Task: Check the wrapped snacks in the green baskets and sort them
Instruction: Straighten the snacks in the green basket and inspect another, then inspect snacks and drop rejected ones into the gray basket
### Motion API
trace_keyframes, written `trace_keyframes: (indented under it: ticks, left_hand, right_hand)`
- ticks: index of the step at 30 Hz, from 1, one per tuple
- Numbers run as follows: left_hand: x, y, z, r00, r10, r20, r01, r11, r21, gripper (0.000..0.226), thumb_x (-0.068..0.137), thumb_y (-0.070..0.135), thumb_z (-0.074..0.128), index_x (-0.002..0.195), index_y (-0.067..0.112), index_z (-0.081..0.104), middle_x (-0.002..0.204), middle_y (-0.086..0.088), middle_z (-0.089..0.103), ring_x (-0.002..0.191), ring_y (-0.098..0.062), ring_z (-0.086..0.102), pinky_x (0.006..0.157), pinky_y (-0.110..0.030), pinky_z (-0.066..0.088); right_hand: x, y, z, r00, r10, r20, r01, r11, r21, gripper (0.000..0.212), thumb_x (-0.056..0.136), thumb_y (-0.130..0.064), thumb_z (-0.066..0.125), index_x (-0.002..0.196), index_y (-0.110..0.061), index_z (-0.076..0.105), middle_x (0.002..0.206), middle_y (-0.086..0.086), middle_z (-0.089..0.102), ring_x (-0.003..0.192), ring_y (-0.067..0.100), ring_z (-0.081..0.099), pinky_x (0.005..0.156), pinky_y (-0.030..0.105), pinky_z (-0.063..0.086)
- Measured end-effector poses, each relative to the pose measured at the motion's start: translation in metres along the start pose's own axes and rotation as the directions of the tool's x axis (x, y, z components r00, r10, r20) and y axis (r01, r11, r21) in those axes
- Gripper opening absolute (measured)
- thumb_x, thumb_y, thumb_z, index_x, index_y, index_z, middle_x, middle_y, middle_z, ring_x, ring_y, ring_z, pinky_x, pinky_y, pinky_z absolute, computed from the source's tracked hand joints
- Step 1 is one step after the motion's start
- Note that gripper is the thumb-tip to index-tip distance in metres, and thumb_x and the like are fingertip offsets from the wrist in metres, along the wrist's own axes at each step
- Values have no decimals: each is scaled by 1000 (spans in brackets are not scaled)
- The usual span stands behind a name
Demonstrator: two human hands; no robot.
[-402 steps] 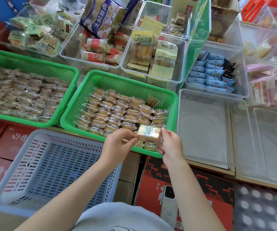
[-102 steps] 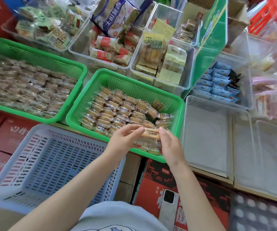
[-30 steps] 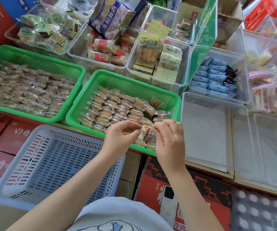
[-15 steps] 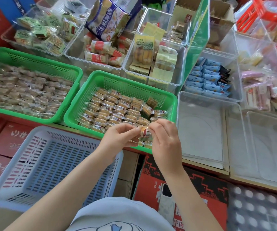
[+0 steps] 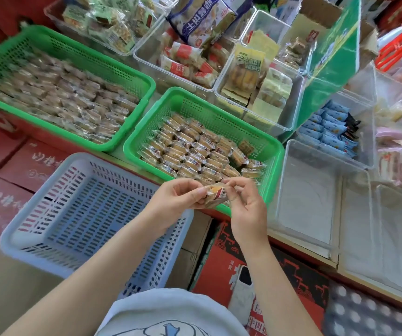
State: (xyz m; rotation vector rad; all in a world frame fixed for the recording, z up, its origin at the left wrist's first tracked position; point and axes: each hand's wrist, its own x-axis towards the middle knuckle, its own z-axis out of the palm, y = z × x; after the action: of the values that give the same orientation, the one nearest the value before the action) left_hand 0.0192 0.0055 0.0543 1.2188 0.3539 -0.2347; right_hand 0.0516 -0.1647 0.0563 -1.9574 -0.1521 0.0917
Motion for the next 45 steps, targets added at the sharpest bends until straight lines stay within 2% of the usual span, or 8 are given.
trace_keyframes:
  ticks: [6, 11, 17, 22, 31, 37, 41, 45]
  left_hand:
    - [0, -25, -48, 960, -220, -171, 215, 975, -51, 14, 97, 12, 64, 92, 3, 73, 74, -5, 65, 64, -11, 61, 62, -25, 57]
    - [6, -76, -103, 844, -393, -366, 431, 902, 24, 20, 103, 21, 58, 100, 3, 67, 84, -9, 62, 69, -18, 56, 64, -30, 52]
    - [12, -129, -152, 716, -555, -424, 648, 754, 107, 21, 104, 20, 54, 118, 7, 64, 86, -8, 65, 67, -19, 61, 60, -30, 52]
    - [22, -141, -160, 706, -568, -423, 675, 721, 157, 21, 104, 20, 55, 116, 7, 65, 91, -9, 67, 77, -23, 64, 72, -35, 54]
    - [19, -127, -145, 732, -542, -412, 666, 696, 268, 20, 105, 20, 51, 117, 9, 64, 84, -7, 65, 69, -20, 59, 61, -31, 48]
    - [22, -80, -82, 952, -64, -299, 245, 743, 622, 14, 101, 20, 53, 97, 17, 66, 88, 1, 66, 77, -15, 63, 66, -34, 53]
    - [51, -58, -28, 945, 327, -1, -174, 505, 845, 10, 96, 15, 61, 94, 8, 67, 90, 0, 59, 85, -18, 52, 72, -35, 47]
    - [99, -59, 1, 936, 271, 226, -289, 221, 932, 44, 94, 40, 47, 114, 7, 68, 120, -11, 63, 115, -31, 56, 98, -49, 47]
  right_hand:
    - [7, -6, 54, 933, 322, 157, -311, 946, -95, 10, 101, -21, 58, 91, -20, 63, 91, 4, 65, 78, 14, 59, 70, 28, 48]
    - [3, 24, 98, 856, 415, 309, -262, 862, -434, 13, 104, -20, 50, 95, -15, 58, 84, 1, 62, 71, 14, 54, 60, 25, 40]
    - [-8, 97, 161, 615, 769, 176, -664, 625, -410, 12, 107, -21, 43, 104, -12, 52, 81, 3, 52, 63, 16, 49, 52, 28, 37]
    - [-5, 145, 209, 477, 874, 93, -852, 486, -194, 20, 105, -15, 44, 86, -20, 47, 102, 10, 62, 101, 35, 65, 91, 51, 56]
    - [-2, 130, 175, 507, 845, 172, -794, 535, -290, 15, 102, -10, 49, 93, -18, 58, 99, 9, 65, 95, 29, 71, 87, 50, 59]
    - [2, 64, 86, 756, 627, 187, -602, 778, -179, 15, 100, -24, 58, 93, -11, 63, 90, 6, 72, 75, 16, 71, 76, 36, 61]
    - [27, 47, 26, 842, 534, 74, -520, 841, -150, 19, 98, -23, 59, 83, -13, 63, 74, 0, 69, 62, 10, 68, 66, 29, 57]
    - [68, 61, -8, 873, 487, -11, -475, 846, -241, 13, 95, -20, 58, 85, -16, 65, 81, 1, 70, 77, 23, 70, 72, 38, 60]
